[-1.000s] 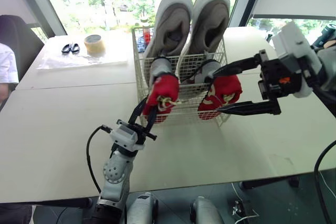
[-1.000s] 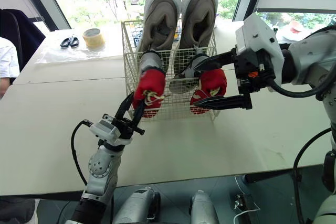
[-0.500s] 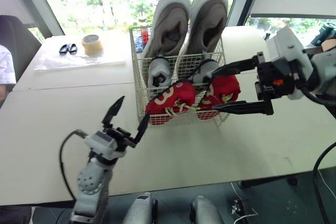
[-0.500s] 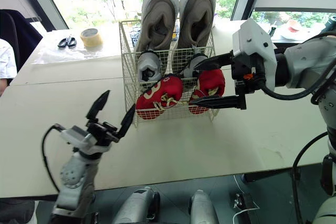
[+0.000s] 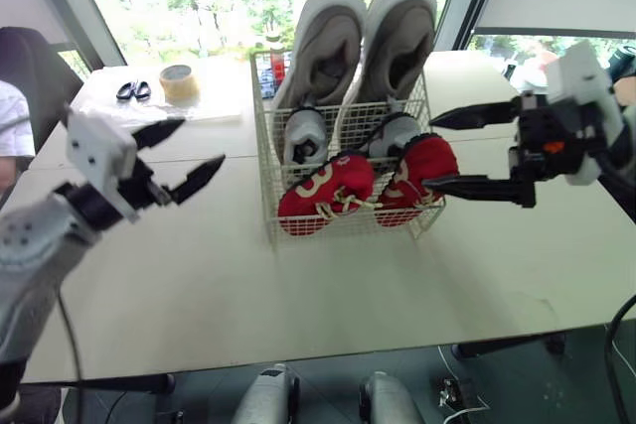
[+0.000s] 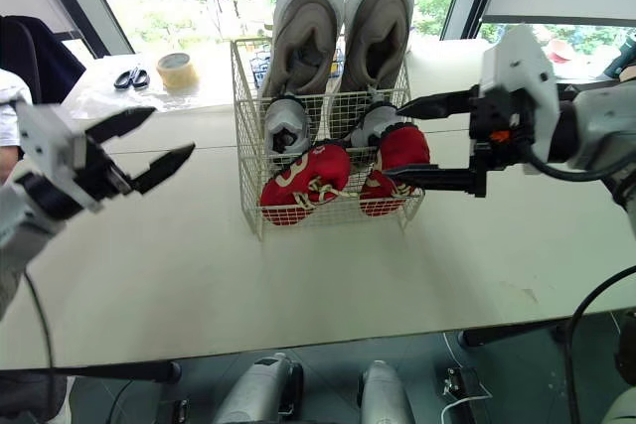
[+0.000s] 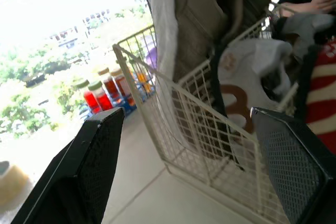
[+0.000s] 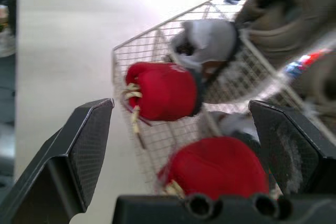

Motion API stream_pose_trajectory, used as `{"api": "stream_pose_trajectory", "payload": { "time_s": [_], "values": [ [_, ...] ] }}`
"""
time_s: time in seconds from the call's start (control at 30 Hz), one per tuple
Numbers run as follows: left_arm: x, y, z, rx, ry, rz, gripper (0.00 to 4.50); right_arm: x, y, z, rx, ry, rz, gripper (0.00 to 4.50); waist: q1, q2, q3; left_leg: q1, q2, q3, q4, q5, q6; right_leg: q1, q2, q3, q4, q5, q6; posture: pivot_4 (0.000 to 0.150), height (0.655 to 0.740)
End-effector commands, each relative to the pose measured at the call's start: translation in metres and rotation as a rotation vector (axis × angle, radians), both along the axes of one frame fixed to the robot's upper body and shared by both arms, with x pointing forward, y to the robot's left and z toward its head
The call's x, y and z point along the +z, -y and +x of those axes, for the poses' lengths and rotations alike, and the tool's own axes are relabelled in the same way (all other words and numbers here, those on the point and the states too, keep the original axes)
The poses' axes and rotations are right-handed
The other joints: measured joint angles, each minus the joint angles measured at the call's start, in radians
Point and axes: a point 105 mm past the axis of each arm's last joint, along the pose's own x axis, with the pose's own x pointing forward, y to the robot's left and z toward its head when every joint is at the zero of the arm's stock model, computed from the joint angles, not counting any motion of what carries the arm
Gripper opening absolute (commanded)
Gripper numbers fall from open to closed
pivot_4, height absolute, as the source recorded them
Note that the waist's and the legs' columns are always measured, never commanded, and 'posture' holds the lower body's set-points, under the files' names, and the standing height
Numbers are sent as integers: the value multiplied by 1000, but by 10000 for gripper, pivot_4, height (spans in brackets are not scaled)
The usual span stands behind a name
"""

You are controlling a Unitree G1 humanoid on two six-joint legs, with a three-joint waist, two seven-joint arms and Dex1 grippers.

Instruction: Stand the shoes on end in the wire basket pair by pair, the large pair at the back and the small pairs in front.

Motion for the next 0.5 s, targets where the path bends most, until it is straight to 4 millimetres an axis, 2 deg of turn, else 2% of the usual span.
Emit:
{"api": "stream_pose_trajectory", "payload": {
  "time_s": [0.03, 0.1, 0.13, 0.33, 0.5],
  "values": [
    [27, -3, 4, -84, -42, -96, 39239, 14, 18, -5, -78, 49, 3, 45000, -4, -2, 1, -1, 0, 0, 0, 0, 0, -1, 1, 0, 0, 0, 1, 1500, 7400],
    [35, 4, -7, -247, -81, -126, 39239, 12, 27, -8, -117, 30, -3, 45000, -17, -1, 1, -1, 0, 0, 0, 0, 0, -1, 1, 0, 0, 0, 1, 1500, 7400],
    [32, 6, -9, -285, -113, -98, 39239, 9, 32, -9, -141, 19, -13, 45000, -19, -1, 1, -1, 0, 0, -1, 0, 0, -1, 0, 0, 0, 0, 1, 1500, 7400],
    [12, 10, -20, -426, -277, -4, 39239, -5, 51, -15, -214, -33, -31, 45000, -40, -1, 1, 0, 1, 1, -1, 0, 0, -1, 1, 1, 0, 0, 1, 1500, 7400],
    [2, 10, -34, -553, -378, 48, 39239, -15, 53, -16, -225, -58, -20, 45000, -41, -1, 1, 1, 2, 1, -1, 0, 0, 0, 1, 1, 1, 0, 1, 1500, 7400]
  ]
}}
